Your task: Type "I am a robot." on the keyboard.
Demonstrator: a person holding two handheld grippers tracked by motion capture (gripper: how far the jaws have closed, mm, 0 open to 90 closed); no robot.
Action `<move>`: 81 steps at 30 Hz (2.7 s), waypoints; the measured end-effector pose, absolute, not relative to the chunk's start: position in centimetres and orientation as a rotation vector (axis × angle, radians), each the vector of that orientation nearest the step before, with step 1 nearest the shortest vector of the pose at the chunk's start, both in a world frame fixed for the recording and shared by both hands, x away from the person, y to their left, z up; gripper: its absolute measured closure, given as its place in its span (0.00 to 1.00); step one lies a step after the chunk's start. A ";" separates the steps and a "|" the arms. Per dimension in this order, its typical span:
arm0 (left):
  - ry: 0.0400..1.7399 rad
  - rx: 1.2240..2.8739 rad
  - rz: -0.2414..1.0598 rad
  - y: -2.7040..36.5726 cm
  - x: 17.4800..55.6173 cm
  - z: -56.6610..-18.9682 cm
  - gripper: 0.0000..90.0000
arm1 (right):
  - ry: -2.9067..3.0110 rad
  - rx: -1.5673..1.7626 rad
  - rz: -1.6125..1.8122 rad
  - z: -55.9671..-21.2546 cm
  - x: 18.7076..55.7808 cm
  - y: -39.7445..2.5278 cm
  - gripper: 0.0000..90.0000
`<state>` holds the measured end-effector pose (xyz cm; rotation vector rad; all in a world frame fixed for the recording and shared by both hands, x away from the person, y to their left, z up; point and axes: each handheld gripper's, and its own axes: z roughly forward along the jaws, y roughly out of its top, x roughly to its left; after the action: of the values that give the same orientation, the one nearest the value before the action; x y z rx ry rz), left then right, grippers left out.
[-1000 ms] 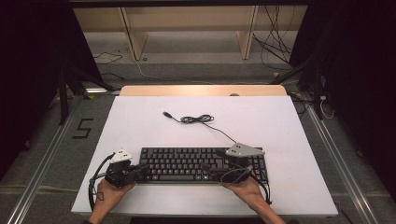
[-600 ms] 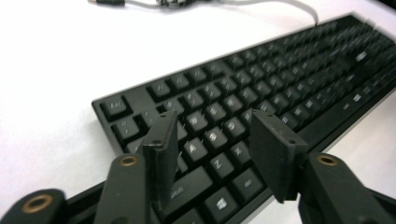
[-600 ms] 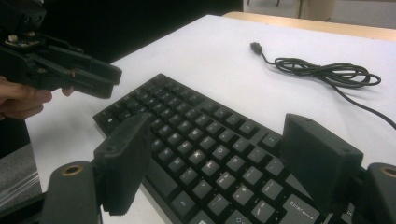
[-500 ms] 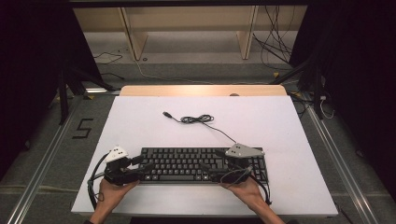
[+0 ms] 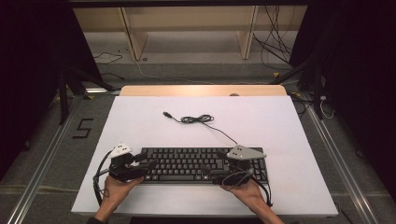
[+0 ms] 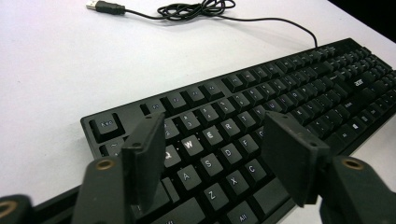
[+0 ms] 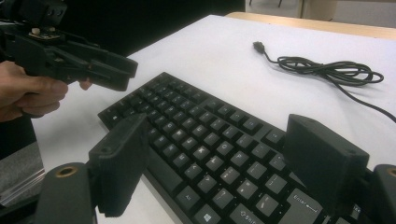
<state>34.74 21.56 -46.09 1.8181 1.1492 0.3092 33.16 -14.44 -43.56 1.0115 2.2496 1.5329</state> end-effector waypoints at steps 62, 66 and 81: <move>1.191 2.017 0.312 20.8 35.6 -48.0 0.99 | 2.261 0.988 1.539 -43.6 32.9 -14.0 0.26; 1.184 1.992 0.317 20.9 35.5 -47.8 0.99 | 2.260 0.987 1.539 -43.6 32.9 -14.0 0.26; 1.089 1.822 0.264 21.7 34.3 -46.1 0.61 | 2.274 0.982 1.529 -43.9 33.3 -13.4 0.27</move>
<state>34.31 21.72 -46.09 1.8225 1.0887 0.2636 33.29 -13.41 -43.91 0.9821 2.2738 1.5290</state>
